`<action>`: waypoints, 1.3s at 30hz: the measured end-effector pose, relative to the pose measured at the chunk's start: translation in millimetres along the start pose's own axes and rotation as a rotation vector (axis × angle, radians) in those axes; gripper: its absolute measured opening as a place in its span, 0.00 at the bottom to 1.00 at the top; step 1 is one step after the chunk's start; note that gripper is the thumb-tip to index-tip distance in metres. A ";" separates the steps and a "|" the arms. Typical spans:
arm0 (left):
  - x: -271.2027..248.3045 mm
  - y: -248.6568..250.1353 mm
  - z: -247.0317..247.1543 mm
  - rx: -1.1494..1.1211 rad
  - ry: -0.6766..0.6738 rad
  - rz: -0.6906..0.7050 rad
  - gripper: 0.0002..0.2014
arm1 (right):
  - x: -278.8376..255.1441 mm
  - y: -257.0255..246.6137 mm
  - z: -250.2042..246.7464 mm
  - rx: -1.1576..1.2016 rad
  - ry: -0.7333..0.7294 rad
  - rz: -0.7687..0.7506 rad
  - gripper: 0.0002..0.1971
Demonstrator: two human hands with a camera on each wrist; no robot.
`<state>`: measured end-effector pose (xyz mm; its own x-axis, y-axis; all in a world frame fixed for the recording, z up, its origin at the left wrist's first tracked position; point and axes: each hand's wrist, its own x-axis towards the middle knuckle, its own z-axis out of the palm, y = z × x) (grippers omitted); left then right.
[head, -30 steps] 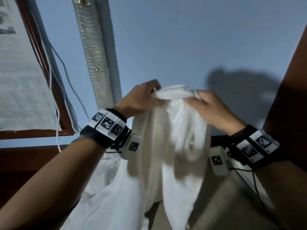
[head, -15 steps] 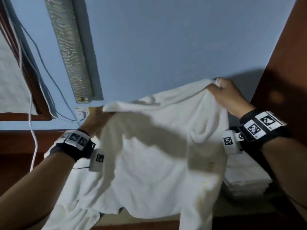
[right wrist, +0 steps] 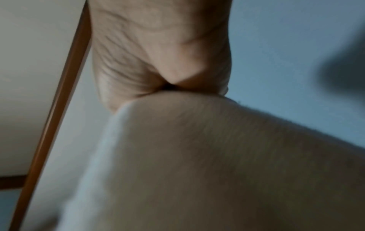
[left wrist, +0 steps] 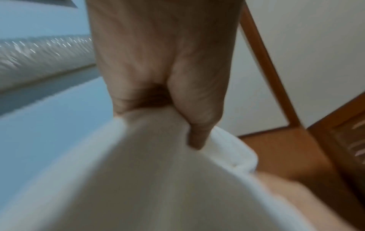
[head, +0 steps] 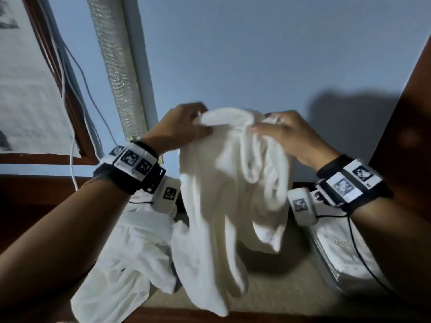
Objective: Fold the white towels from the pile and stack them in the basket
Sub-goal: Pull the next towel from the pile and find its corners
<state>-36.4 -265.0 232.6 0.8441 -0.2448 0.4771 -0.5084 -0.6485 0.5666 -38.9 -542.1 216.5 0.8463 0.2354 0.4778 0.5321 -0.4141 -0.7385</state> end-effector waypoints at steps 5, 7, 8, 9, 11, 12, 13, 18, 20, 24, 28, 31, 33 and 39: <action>-39.0 -62.6 48.0 0.119 -0.153 -0.200 0.04 | 7.3 13.0 -19.0 0.026 0.151 0.031 0.17; -52.8 -85.7 57.3 0.113 -0.206 -0.294 0.10 | 8.5 23.4 -21.9 0.025 0.242 0.066 0.17; -60.0 -98.9 57.8 0.116 -0.238 -0.330 0.13 | 9.6 30.9 -26.3 0.030 0.299 0.098 0.17; -67.0 -113.4 57.3 0.134 -0.257 -0.354 0.16 | 10.1 39.0 -32.7 0.039 0.360 0.135 0.16; -81.2 -136.2 50.5 0.128 -0.283 -0.415 0.19 | 12.7 55.3 -50.8 0.062 0.484 0.208 0.15; -88.2 -148.0 46.1 0.099 -0.266 -0.462 0.16 | 12.9 62.4 -60.2 0.057 0.525 0.232 0.14; -93.9 -158.1 40.9 0.121 -0.244 -0.504 0.10 | 12.7 69.7 -68.0 0.036 0.542 0.245 0.14; -90.2 -186.2 14.2 0.217 -0.018 -0.562 0.10 | 4.0 91.8 -69.8 -0.056 0.444 0.243 0.19; -78.6 -168.3 6.9 0.033 0.017 -0.561 0.17 | 2.7 89.9 -56.3 -0.088 0.304 0.226 0.19; -50.3 -89.6 10.3 -0.263 -0.041 -0.356 0.31 | 3.9 67.0 -17.4 -0.280 -0.120 0.117 0.35; -30.2 -25.1 30.1 -0.207 -0.071 -0.138 0.20 | 9.9 18.1 1.5 -0.348 -0.282 0.036 0.24; -31.9 -9.4 53.7 -0.258 -0.254 -0.172 0.31 | 7.1 -4.5 -1.3 -0.065 -0.292 -0.025 0.04; -37.2 -3.7 77.8 -0.230 -0.397 -0.161 0.37 | 5.4 -11.9 2.3 0.033 -0.246 -0.090 0.03; -33.0 -21.4 102.5 0.126 -0.422 -0.151 0.13 | 4.6 -12.9 -16.0 -0.022 -0.113 -0.092 0.04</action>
<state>-35.9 -316.9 135.8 0.9161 -0.3957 0.0656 -0.3715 -0.7754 0.5106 -42.3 -549.7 235.8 0.7922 0.3699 0.4854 0.6078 -0.4055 -0.6828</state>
